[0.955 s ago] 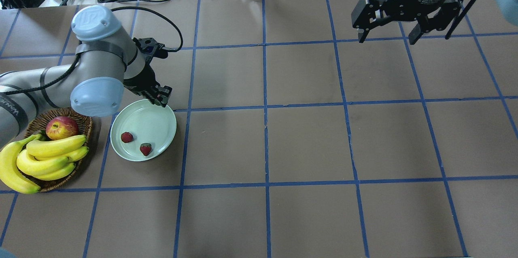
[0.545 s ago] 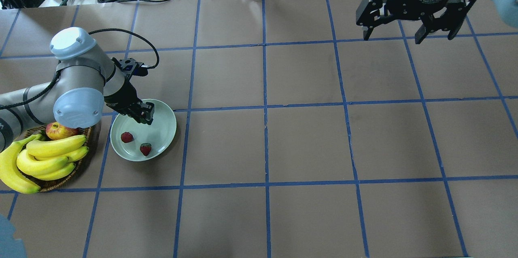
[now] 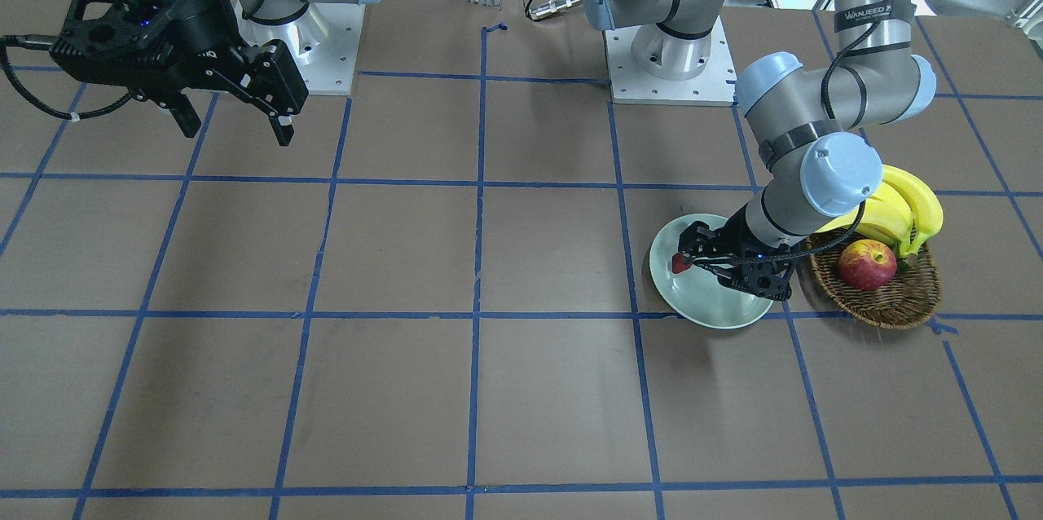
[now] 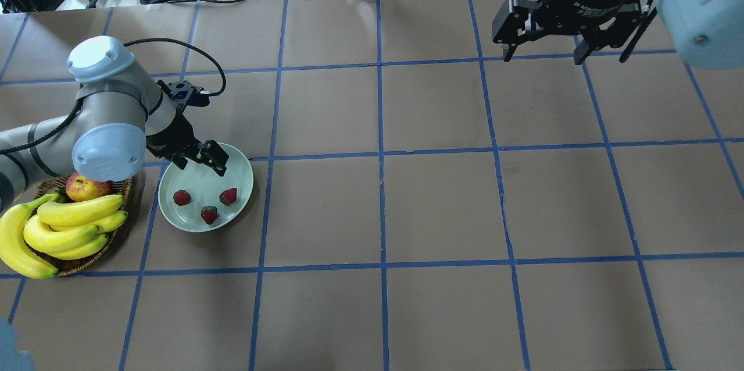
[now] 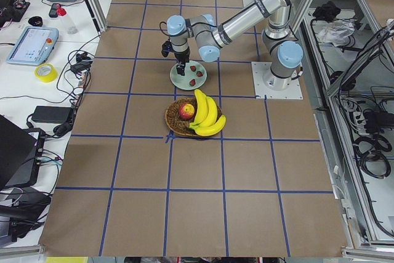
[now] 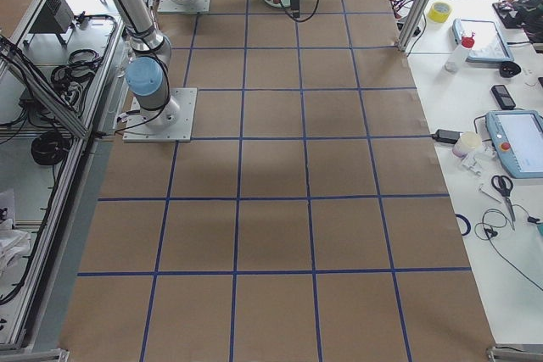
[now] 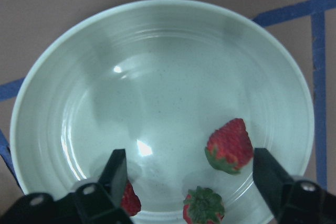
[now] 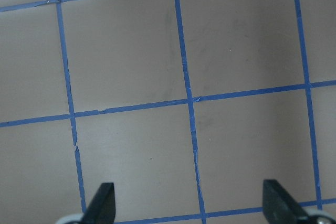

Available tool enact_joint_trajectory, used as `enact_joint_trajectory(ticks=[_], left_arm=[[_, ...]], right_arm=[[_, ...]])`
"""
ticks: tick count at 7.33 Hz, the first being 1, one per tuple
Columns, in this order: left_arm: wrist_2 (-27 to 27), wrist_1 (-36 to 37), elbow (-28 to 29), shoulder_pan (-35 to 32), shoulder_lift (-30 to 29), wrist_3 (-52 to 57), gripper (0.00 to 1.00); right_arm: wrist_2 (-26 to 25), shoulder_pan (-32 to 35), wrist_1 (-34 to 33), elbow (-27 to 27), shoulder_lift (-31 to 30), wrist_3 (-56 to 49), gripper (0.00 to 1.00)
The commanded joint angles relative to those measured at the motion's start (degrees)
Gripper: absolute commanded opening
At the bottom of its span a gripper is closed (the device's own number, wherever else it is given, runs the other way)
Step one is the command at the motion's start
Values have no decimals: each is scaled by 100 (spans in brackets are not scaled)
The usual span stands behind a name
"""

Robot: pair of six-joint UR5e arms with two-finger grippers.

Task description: Collect all strawberries into plate

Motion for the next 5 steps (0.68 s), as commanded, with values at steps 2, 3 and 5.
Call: enact_joint_trajectory(ticks=[2, 3, 5], left_arm=[[158, -2189, 1637, -615, 658, -357, 97], [142, -2440, 2025, -843, 790, -828, 97], [438, -2269, 2169, -1458, 1089, -1357, 99]], right_arm=[[49, 19, -7, 0, -2, -93, 100], [58, 19, 2, -35, -2, -93, 100], [-12, 28, 282, -201, -2, -84, 100]])
